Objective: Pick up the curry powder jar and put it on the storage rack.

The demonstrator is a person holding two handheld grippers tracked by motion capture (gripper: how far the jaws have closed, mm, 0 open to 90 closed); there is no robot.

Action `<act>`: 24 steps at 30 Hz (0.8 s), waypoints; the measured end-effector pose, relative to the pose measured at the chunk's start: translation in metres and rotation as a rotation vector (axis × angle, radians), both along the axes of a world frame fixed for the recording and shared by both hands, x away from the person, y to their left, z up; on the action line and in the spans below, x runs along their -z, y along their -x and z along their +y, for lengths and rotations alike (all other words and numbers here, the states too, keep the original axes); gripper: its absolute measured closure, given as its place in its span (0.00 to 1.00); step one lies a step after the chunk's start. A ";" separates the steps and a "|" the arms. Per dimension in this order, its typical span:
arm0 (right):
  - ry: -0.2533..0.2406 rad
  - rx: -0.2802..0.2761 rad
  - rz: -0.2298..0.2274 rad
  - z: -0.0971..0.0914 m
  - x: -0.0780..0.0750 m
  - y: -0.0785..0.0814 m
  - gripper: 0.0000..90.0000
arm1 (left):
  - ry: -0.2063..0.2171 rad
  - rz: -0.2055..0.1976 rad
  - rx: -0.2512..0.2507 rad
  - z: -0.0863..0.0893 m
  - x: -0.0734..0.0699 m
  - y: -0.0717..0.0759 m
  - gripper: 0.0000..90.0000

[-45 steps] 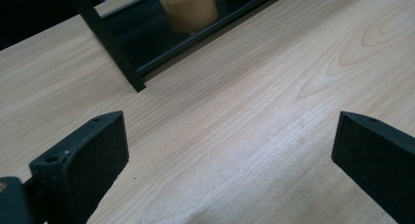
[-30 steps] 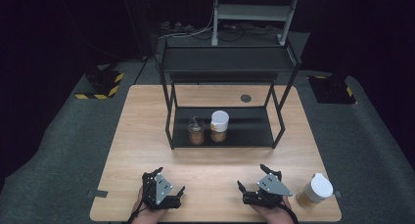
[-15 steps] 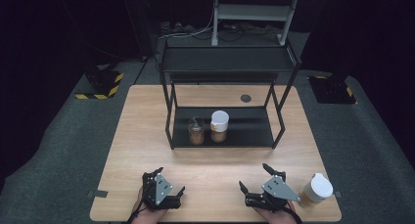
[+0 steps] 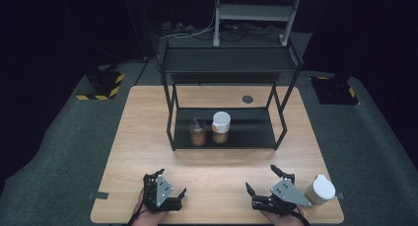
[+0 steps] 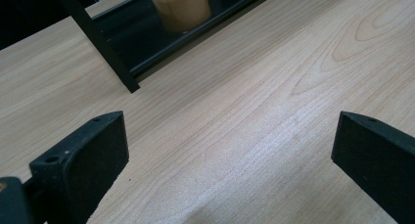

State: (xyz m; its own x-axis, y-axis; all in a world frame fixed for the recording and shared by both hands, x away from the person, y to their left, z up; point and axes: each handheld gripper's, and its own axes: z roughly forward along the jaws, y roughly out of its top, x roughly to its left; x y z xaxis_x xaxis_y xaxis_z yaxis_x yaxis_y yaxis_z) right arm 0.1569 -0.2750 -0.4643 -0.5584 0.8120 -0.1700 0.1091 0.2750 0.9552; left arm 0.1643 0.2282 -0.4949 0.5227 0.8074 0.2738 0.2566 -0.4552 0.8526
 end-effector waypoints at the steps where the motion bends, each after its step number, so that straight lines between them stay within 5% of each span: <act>1: -0.004 0.004 0.000 -0.001 0.000 0.001 0.02 | 0.002 0.000 0.000 0.000 0.000 0.000 0.01; 24: -0.034 0.086 -0.030 -0.027 -0.008 0.021 0.01 | 0.007 0.005 0.015 0.003 0.000 -0.001 0.01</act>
State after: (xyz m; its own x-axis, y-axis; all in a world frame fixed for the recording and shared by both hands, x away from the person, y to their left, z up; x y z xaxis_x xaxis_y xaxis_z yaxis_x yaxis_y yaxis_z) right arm 0.1358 -0.3022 -0.4561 -0.4814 0.8622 -0.1576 0.1020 0.2337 0.9670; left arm 0.1652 0.2313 -0.4945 0.5357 0.8016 0.2654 0.2538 -0.4526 0.8548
